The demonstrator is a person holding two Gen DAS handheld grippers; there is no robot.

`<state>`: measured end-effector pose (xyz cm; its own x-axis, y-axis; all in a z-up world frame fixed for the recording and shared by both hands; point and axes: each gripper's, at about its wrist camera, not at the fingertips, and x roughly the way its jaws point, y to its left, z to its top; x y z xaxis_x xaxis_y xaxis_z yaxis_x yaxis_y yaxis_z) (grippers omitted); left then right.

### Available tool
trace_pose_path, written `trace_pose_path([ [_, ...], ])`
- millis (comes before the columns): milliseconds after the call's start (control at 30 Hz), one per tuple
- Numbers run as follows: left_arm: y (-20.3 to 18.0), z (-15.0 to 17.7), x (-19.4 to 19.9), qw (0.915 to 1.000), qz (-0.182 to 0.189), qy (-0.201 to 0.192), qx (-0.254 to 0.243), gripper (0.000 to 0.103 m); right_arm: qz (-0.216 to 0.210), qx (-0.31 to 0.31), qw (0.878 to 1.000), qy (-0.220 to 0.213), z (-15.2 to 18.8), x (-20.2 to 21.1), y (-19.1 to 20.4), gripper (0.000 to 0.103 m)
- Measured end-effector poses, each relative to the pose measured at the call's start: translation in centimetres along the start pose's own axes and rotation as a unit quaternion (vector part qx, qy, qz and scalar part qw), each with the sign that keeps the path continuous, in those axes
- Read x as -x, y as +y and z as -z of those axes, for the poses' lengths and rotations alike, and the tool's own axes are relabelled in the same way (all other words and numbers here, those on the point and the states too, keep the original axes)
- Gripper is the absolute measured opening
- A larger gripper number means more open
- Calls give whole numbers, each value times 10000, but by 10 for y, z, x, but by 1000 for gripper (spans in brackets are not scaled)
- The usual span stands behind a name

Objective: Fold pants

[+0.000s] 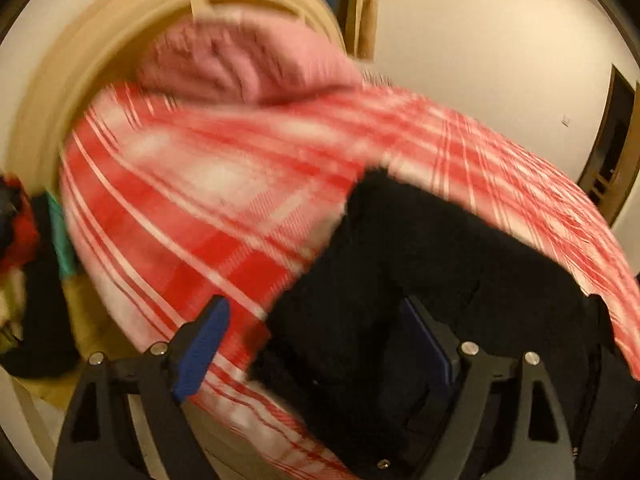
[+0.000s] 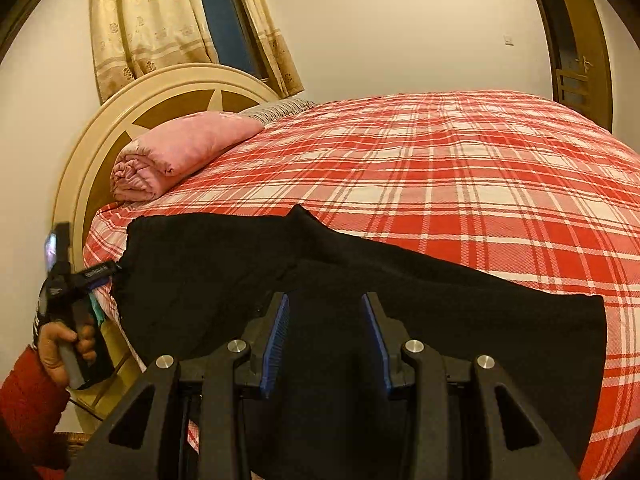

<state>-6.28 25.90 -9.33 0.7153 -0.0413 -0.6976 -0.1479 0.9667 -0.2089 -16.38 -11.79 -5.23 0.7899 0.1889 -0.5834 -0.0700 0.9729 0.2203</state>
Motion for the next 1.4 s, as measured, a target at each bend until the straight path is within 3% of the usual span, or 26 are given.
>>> trace_pose_path([
  [33,5,4,-8,9995,168,181,201,87,13,1,10000,4,0,0,0,40],
  [67,7,8,-11,9980,410,261,416,78,32,-15,10000,10,0,0,-1,40],
  [133,9,14,-4,9967,535,140,600,66,34,-86,10000,31,0,-2,-3,40],
  [167,6,15,1,9972,590,75,447,50,26,-118,9999,43,0,-2,-4,40],
  [200,4,16,5,9971,644,44,404,40,28,-138,9999,53,0,-3,-5,40],
  [433,-11,1,43,9940,919,-306,512,25,120,-256,9996,-95,-5,5,-15,40],
  [533,-37,-11,72,9903,1252,-579,191,18,165,-560,9982,-122,-9,10,-33,40],
  [700,-101,-20,120,9741,1925,-995,-650,14,218,-907,9956,-121,-15,23,-67,40],
  [833,-158,-4,149,9477,2735,-970,-1327,14,407,-1066,9934,-148,-18,42,-95,40],
  [933,-206,22,163,9210,3277,-775,-1958,13,587,-1173,9912,-182,-17,63,-118,40],
  [967,-227,36,169,9075,3483,-704,-2239,13,650,-1215,9903,-197,-16,70,-124,40],
  [1033,-252,56,175,8914,3657,-639,-2602,13,728,-1314,9884,-206,-12,81,-135,40],
  [1100,-278,82,178,8687,3899,-451,-3023,13,806,-1420,9864,-188,-4,91,-145,40],
  [1133,-296,99,177,8529,4005,-301,-3334,13,854,-1460,9854,-182,0,95,-149,40],
  [1233,-332,133,166,8292,3939,-85,-3966,13,935,-1656,9817,-137,15,101,-162,40],
  [1333,-355,157,146,8205,3618,53,-4425,14,886,-1890,9779,-86,23,101,-172,40],
  [1400,-363,159,136,8218,3506,232,-4485,15,760,-2013,9765,-79,23,100,-174,40],
])
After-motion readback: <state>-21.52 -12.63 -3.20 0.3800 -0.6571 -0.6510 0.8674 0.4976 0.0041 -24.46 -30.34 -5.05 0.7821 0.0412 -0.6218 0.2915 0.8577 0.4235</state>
